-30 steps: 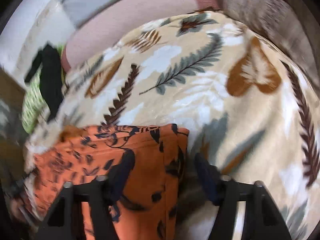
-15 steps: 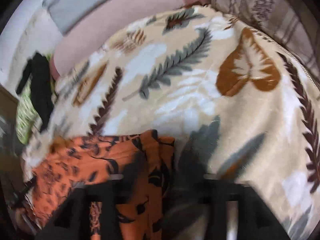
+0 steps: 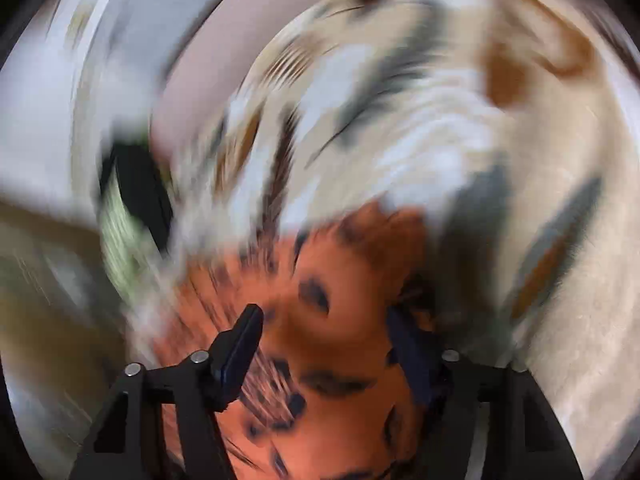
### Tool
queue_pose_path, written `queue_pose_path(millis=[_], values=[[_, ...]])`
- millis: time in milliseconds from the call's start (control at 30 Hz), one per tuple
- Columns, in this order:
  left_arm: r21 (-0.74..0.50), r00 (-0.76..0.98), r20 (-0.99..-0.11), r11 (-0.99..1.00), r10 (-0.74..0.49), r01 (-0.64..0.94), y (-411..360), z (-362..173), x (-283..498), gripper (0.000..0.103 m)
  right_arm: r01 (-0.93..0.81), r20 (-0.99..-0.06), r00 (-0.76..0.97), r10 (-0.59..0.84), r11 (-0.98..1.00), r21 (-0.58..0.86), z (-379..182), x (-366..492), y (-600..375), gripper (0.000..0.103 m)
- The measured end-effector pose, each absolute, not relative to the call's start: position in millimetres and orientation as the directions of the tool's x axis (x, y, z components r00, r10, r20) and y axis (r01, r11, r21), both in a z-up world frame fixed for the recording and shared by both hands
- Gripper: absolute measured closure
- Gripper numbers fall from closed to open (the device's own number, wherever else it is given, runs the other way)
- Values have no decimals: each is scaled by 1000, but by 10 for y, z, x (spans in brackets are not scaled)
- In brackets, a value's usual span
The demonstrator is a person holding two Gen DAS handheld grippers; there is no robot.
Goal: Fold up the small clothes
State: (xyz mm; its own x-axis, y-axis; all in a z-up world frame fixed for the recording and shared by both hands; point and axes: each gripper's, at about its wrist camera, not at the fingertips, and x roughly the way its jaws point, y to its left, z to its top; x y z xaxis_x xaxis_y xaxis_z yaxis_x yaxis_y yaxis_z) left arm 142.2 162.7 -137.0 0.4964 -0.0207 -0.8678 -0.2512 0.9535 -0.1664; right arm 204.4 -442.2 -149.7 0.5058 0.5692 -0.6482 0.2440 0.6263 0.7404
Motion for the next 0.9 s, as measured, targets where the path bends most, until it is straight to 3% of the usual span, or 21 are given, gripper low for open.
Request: queue_pose_path(millis=[100,333,433,500,600,833,900], values=[[-193,566,-824,955,-33,-225,1624,-1052,1091,45,123,-675,532,511,742,659,-1087,1787,-4296,33],[-263,596,-791,957,-140,-123,1246,-908,140,31,-107,-605,400,688,691,715,-928,662,-3645,29],[-89,453,-891,972,20,-217,1251,-1338,90,38,2,-672,368,642,723,691,-1319,555,-3631,29],[-198,484,-874,940,-41,-279,1437,-1291,-47,42,115,-629,409,661,647,754,-1472,532,-3837,34],[-202,550,-835,923,11,-326,1647,-1059,-256,42,84,-653,487,581,712,697,-1182,381,-3893,32],[-232,575,-809,964,-119,-127,1389,-952,-412,42,-21,-624,456,634,709,705,-971,228,-3665,31],[-159,548,-834,979,-63,-129,1289,-1068,-271,42,-33,-598,422,682,670,742,-1049,264,-3573,31]])
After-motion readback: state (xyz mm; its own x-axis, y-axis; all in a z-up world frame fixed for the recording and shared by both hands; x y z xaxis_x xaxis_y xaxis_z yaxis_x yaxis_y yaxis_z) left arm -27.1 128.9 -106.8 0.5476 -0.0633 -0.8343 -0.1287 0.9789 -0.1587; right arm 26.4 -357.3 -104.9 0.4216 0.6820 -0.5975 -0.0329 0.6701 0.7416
